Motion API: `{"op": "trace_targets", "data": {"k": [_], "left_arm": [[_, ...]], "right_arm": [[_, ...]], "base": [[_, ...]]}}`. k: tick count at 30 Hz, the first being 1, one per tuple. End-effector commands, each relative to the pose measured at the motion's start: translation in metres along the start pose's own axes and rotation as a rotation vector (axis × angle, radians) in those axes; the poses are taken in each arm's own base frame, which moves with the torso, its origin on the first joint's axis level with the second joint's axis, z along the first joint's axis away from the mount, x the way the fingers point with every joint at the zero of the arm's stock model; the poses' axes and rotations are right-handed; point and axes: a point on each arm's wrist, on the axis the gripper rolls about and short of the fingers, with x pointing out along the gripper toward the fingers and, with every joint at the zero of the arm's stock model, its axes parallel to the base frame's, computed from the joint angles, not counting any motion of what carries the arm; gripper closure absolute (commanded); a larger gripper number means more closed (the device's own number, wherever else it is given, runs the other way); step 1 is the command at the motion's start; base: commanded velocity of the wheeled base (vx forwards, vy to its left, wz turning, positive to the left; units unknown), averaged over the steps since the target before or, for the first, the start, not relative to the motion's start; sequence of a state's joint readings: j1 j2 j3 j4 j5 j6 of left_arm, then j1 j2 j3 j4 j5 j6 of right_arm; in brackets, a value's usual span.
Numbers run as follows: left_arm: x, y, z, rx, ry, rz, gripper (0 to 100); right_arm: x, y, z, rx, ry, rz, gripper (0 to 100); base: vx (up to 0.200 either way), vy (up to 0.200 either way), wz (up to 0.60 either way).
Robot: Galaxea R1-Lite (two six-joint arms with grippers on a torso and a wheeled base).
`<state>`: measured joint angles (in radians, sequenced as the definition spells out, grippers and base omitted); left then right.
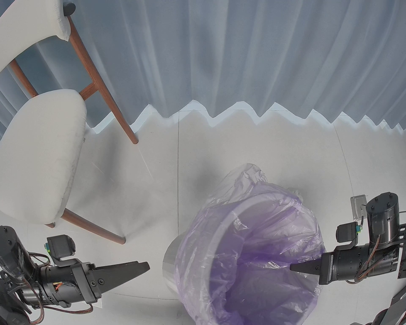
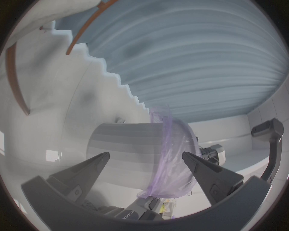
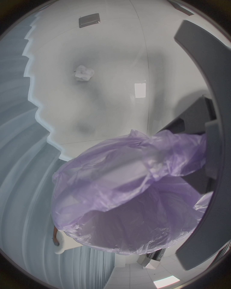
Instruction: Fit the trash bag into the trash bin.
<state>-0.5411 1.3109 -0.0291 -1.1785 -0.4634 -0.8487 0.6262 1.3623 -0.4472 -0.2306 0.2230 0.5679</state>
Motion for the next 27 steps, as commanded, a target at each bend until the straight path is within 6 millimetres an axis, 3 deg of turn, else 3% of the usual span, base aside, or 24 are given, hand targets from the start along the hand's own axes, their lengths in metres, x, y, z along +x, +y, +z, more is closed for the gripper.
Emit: {"op": "trace_targets", "data": {"k": [1, 9, 16, 27], "left_arm": [[0.02, 0.007, 0.005, 0.044, 0.069, -0.005, 0], [0.054, 0.005, 0.022, 0.116, 0.071, -0.048, 0], [0.06, 0.003, 0.019, 0.13, 0.098, -0.061, 0], [0.09, 0.03, 0.018, 0.272, 0.073, 0.102, 0]], "right_arm": [[-0.006, 0.006, -0.003, -0.026, -0.02, 0.009, 100], [-0.004, 0.004, -0.004, -0.025, -0.017, -0.011, 100], [-0.003, 0.005, -0.003, -0.03, -0.016, -0.01, 100], [0.002, 0.01, -0.007, -0.057, -0.015, -0.031, 100]], "base": [[0.0, 0.0, 0.0], [0.0, 0.0, 0.0], [0.0, 0.0, 0.0], [0.0, 0.0, 0.0]]}}
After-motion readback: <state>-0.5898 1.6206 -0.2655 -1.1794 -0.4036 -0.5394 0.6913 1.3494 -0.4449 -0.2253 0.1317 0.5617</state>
